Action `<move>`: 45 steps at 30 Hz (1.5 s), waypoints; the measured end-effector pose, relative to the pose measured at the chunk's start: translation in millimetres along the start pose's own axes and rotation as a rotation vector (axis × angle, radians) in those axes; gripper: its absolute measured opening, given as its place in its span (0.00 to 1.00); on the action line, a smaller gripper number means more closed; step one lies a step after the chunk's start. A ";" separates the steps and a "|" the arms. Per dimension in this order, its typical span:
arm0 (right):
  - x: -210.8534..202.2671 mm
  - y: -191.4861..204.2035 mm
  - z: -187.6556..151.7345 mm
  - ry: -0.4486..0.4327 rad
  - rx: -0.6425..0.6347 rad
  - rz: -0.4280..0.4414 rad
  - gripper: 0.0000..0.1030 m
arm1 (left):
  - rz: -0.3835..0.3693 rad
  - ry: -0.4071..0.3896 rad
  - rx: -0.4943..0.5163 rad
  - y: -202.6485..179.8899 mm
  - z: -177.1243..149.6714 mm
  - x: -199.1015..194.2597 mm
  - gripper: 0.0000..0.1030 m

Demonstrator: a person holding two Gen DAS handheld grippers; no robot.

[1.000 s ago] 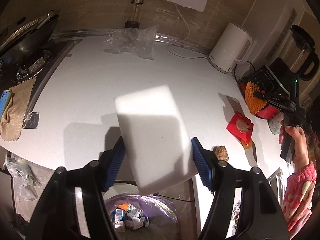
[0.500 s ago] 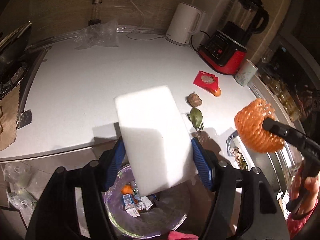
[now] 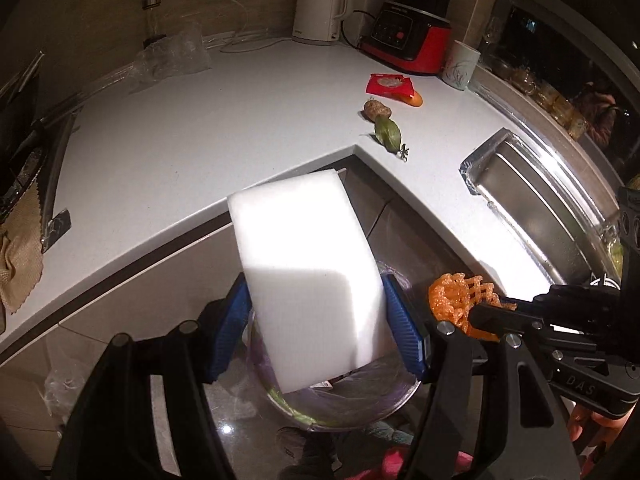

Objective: Collect trash
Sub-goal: 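Drop the white block into the bin with the left tool while the right tool drops the net, then move the left tool to the green leaf while the right tool grasps the fibrous brown ball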

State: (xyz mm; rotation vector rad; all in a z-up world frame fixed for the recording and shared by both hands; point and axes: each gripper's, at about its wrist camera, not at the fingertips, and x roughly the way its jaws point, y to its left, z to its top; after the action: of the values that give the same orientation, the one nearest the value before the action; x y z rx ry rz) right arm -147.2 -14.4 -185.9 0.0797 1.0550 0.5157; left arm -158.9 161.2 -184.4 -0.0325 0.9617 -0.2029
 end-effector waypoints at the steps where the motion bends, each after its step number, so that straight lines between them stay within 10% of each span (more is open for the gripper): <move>1: 6.8 0.5 -2.6 0.004 0.002 -0.009 0.09 | -0.007 0.006 0.000 1.6 -1.7 0.6 0.62; 8: 84.5 -4.6 -26.5 0.087 0.010 -0.063 0.14 | -0.018 0.010 0.032 4.6 -10.4 -2.8 0.62; 11: 100.7 -5.9 -28.9 0.112 0.019 -0.099 0.63 | -0.018 0.010 0.051 3.1 -11.7 -2.6 0.62; 16: 62.8 3.3 -23.7 0.033 -0.002 -0.164 0.79 | -0.024 0.013 0.070 1.9 -12.4 0.0 0.62; 30: -100.5 12.6 -1.3 -0.258 0.011 -0.286 0.98 | -0.097 0.184 0.151 -18.5 -45.4 80.5 0.65; 38: -106.3 -16.0 3.9 -0.257 0.082 -0.297 0.98 | -0.062 0.272 0.163 -27.1 -59.7 113.0 0.83; 45: -92.2 -60.0 25.9 -0.250 0.158 -0.269 0.98 | -0.062 0.150 0.122 -31.3 -11.7 88.2 0.88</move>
State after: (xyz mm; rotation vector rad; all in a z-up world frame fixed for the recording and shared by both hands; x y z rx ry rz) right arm -138.9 -103.2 -116.6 0.1360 0.8434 0.1719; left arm -124.4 114.9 -258.9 0.0658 1.0963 -0.3246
